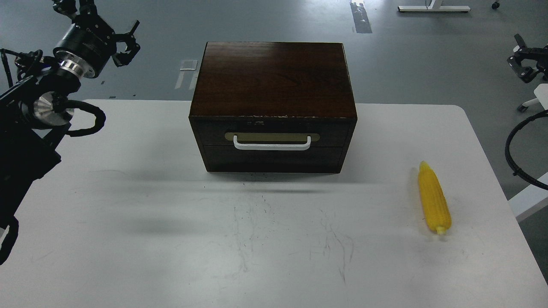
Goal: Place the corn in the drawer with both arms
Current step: 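Raise the left gripper from its rest pose toward the wooden box, then reach the left gripper down to the white drawer handle, then hook the left gripper on the drawer handle and pull toward the robot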
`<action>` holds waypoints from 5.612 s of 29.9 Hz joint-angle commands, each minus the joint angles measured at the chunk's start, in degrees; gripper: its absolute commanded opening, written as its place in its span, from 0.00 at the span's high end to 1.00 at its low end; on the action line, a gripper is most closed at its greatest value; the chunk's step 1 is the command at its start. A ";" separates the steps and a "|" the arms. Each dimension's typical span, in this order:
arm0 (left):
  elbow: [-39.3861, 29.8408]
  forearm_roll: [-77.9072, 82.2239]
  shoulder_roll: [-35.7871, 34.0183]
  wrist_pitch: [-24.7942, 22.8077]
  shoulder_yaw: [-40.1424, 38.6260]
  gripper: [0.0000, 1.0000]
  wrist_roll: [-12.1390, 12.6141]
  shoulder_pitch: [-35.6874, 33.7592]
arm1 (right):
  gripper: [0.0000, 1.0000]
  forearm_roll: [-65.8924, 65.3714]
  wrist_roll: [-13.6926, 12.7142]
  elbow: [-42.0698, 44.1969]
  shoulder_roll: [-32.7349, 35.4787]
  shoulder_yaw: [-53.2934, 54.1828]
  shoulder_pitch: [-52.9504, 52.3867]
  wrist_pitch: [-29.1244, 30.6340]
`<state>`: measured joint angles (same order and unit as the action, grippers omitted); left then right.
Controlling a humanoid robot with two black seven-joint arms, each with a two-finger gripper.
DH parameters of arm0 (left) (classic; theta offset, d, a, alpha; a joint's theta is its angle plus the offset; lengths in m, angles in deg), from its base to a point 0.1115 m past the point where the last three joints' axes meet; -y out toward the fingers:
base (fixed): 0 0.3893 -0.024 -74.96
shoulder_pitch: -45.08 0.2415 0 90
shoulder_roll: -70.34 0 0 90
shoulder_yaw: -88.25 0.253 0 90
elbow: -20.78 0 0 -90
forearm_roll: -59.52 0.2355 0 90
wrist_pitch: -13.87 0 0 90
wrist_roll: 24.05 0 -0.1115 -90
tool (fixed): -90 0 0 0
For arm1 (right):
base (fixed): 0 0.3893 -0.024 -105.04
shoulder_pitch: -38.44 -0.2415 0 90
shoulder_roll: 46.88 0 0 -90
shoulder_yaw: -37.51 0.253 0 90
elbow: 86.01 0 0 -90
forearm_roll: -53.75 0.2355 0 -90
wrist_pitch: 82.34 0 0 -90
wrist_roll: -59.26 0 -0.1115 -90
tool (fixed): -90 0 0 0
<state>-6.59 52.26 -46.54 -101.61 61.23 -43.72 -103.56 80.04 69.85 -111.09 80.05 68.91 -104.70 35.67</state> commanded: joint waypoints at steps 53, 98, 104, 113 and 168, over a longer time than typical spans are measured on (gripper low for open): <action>-49.44 112.46 1.39 1.40 10.85 0.15 -3.80 -19.58 | 0.00 -0.01 0.49 2.22 3.06 -0.10 0.76 -0.02; -42.85 128.46 7.98 5.88 39.23 0.15 -5.38 -28.54 | 0.00 -0.01 0.49 2.66 3.33 -0.10 1.99 -0.02; -43.03 128.55 7.89 5.88 41.61 0.15 -5.47 -28.10 | 0.00 -0.01 0.57 2.75 3.33 -0.10 1.99 -0.02; -42.85 128.46 7.89 5.79 43.63 0.15 -5.38 -28.01 | 0.00 -0.01 0.57 3.01 3.33 -0.10 1.99 -0.02; -51.99 128.46 3.76 1.31 44.68 0.16 -8.33 -28.28 | 0.00 -0.01 0.57 5.30 3.33 -0.10 2.17 -0.02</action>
<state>-58.05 180.76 -42.52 -100.15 105.93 -52.03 -131.83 80.03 70.42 -105.78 83.35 68.77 -102.55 35.66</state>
